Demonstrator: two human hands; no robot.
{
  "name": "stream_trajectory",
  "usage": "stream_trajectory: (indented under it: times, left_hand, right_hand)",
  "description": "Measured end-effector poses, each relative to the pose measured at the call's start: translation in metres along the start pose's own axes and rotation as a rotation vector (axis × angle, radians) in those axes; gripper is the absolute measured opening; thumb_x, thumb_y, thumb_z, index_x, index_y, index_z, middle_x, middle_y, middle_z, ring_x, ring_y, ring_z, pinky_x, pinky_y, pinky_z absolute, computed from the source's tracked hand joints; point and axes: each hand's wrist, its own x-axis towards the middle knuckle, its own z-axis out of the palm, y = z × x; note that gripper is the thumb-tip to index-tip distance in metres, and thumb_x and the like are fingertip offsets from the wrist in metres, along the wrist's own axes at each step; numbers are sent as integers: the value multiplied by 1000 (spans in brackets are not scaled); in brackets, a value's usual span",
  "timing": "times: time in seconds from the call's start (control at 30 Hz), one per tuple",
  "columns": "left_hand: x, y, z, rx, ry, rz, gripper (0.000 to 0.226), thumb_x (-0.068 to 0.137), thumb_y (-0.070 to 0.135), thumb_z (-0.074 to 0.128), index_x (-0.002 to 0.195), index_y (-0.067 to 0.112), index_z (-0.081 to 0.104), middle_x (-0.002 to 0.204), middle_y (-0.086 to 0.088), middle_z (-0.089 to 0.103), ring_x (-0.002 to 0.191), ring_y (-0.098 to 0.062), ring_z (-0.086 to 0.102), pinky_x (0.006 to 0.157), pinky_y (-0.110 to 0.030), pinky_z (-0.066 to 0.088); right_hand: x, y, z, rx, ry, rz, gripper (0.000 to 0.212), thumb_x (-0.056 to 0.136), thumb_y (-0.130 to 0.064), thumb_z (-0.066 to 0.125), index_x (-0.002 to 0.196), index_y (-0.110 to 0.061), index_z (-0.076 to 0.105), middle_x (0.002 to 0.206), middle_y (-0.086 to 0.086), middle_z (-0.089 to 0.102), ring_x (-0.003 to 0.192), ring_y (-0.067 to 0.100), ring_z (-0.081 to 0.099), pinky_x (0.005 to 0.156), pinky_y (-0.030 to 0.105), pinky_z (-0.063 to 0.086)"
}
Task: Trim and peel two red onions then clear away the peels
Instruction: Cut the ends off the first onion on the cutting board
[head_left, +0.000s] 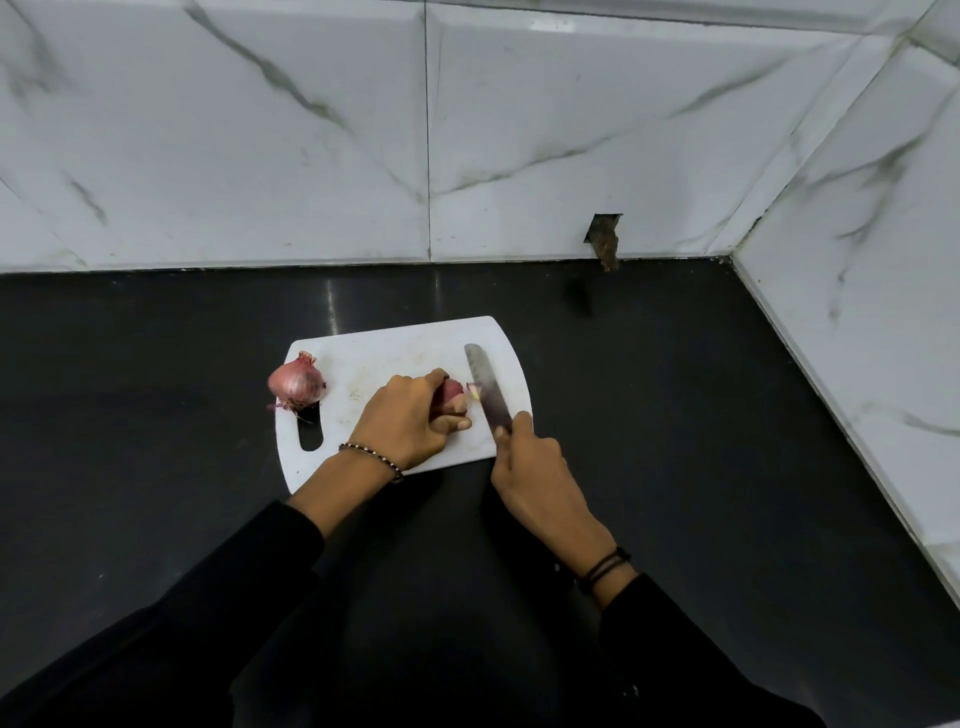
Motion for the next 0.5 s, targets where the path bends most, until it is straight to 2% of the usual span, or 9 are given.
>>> stream_trajectory:
  times: [0.1,0.17,0.33,0.5]
  left_hand:
    - [-8,-5,1,-76,13,1,52,84,35,74,129,16,55,101,-14,66,92,-32,60,75,-36,47]
    - [-10,-10,3,-117,22,9,58,84,29,76,134,18,51,107,-12,66,95,-30,60,79,-33,47]
    - [-15,-14,3,-207,12,36,61,78,25,82,129,20,50,115,-5,66,98,-26,62,86,-34,51]
    - [-20,-17,-2,-274,24,0,65,66,30,91,114,23,47,109,2,63,95,-20,63,86,-34,53]
  right_hand:
    - [-6,4,-5,56,27,-11,24,108,-35,31,101,-14,38,91,16,58,65,24,54,51,30,37]
    - [-10,4,-6,63,35,-14,23,108,-36,31,101,-15,38,89,13,58,62,20,51,49,27,34]
    - [-17,4,-5,90,56,-22,23,108,-36,31,102,-14,39,87,12,58,60,19,50,50,31,37]
    - [-19,12,-3,147,19,19,25,108,-37,33,98,-15,41,82,7,55,56,15,47,49,29,38]
